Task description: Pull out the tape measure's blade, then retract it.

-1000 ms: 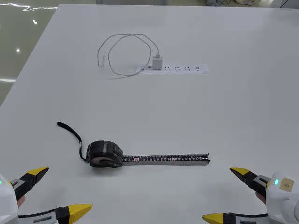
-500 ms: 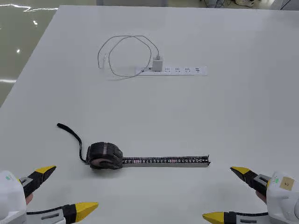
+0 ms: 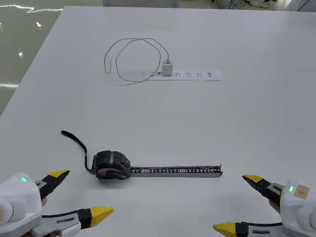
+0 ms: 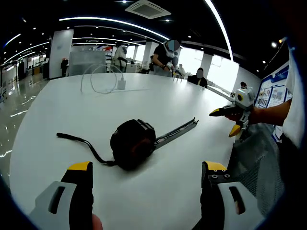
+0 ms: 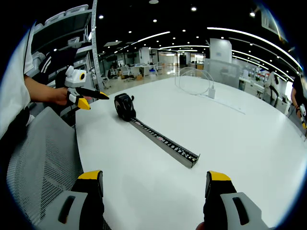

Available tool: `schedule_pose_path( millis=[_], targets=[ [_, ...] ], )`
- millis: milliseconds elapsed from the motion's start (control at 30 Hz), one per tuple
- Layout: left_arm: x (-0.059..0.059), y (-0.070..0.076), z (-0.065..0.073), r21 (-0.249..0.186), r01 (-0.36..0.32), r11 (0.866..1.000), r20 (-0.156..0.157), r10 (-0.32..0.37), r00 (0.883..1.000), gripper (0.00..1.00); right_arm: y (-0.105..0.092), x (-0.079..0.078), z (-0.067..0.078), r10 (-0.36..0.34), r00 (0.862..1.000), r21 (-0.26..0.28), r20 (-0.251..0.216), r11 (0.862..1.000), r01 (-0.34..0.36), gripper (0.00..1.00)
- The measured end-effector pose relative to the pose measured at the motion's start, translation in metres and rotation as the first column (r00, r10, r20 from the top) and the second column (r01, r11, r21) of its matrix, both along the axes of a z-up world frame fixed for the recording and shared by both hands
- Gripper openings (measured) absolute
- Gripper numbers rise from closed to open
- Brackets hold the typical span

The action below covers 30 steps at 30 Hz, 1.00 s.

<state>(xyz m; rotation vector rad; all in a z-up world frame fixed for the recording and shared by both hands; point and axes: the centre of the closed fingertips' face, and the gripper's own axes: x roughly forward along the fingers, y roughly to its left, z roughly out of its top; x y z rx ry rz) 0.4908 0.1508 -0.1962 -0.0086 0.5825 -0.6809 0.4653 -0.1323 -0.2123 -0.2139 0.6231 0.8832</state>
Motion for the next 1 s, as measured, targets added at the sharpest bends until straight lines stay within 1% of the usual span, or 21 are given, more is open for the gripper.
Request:
schedule_pose_path(
  millis=[267, 533, 600, 767, 1000],
  targets=[
    [0.007, -0.010, -0.002, -0.005, 0.006, 1.000, -0.003, -0.006, 1.000, 0.91, 0.000, 0.004, -0.001, 0.006, 1.000, -0.003, 0.001, 1.000, -0.006, 0.86],
    [0.016, -0.015, -0.003, -0.013, 0.001, 1.000, -0.001, -0.001, 1.000, 0.90, 0.000, 0.010, 0.000, 0.014, 1.000, -0.005, 0.004, 1.000, -0.014, 0.86],
    [0.018, -0.018, -0.005, -0.022, 0.000, 1.000, -0.008, 0.000, 1.000, 0.90, 0.000, 0.011, -0.001, 0.016, 1.000, -0.007, 0.002, 1.000, -0.016, 0.86],
    [0.023, -0.022, -0.008, -0.027, -0.002, 1.000, -0.011, 0.001, 1.000, 0.90, 0.001, 0.014, -0.001, 0.021, 1.000, -0.007, 0.001, 1.000, -0.021, 0.86],
    [0.026, -0.027, -0.010, -0.044, -0.007, 0.999, -0.019, 0.006, 1.000, 0.90, 0.000, 0.017, -0.002, 0.021, 1.000, -0.006, -0.001, 1.000, -0.021, 0.86]
  ],
)
